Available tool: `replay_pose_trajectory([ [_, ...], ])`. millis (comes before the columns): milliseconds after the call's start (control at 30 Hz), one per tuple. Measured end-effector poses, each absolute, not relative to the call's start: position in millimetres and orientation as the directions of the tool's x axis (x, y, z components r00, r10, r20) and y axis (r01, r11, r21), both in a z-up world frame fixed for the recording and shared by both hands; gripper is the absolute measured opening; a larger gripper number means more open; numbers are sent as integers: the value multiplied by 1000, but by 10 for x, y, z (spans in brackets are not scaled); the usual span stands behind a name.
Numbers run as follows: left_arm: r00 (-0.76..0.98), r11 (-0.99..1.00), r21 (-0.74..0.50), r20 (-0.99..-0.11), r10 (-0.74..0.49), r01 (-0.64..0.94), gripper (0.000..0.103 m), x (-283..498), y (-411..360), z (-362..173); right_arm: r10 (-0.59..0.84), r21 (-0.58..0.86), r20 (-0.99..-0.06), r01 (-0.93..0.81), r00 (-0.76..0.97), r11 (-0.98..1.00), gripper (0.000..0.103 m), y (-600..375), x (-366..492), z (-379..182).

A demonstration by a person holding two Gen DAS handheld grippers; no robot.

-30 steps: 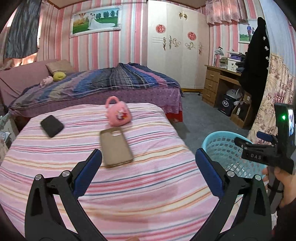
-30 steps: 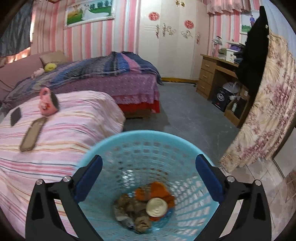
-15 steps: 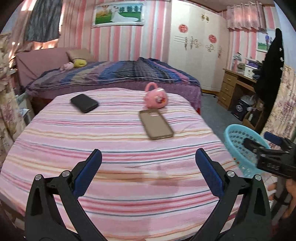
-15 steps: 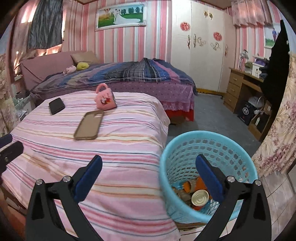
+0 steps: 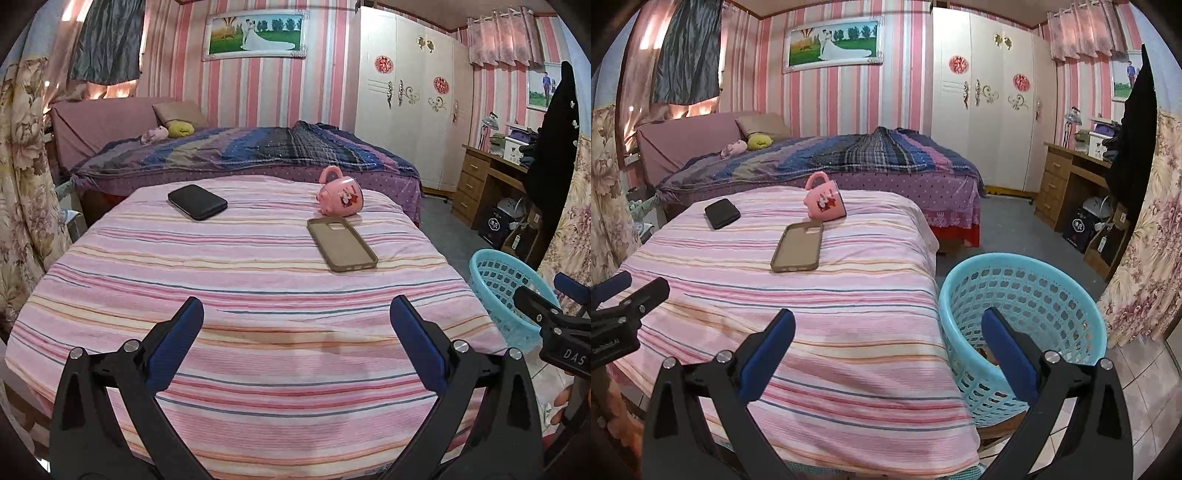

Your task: Collect trash

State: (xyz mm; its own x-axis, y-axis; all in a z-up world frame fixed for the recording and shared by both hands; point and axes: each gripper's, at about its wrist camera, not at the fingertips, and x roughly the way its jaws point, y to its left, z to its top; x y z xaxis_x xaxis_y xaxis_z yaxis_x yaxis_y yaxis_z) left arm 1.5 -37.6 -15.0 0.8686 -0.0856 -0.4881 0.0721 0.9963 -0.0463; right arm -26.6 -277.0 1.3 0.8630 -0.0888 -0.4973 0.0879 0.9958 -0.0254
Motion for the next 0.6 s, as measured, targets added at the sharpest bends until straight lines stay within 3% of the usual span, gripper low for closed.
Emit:
replay_pose_trajectory([
  [600, 888, 998, -3, -456, -51, 55, 98, 27, -369, -141, -82, -83, -458, 49, 885, 995, 98, -2537, -275, 87],
])
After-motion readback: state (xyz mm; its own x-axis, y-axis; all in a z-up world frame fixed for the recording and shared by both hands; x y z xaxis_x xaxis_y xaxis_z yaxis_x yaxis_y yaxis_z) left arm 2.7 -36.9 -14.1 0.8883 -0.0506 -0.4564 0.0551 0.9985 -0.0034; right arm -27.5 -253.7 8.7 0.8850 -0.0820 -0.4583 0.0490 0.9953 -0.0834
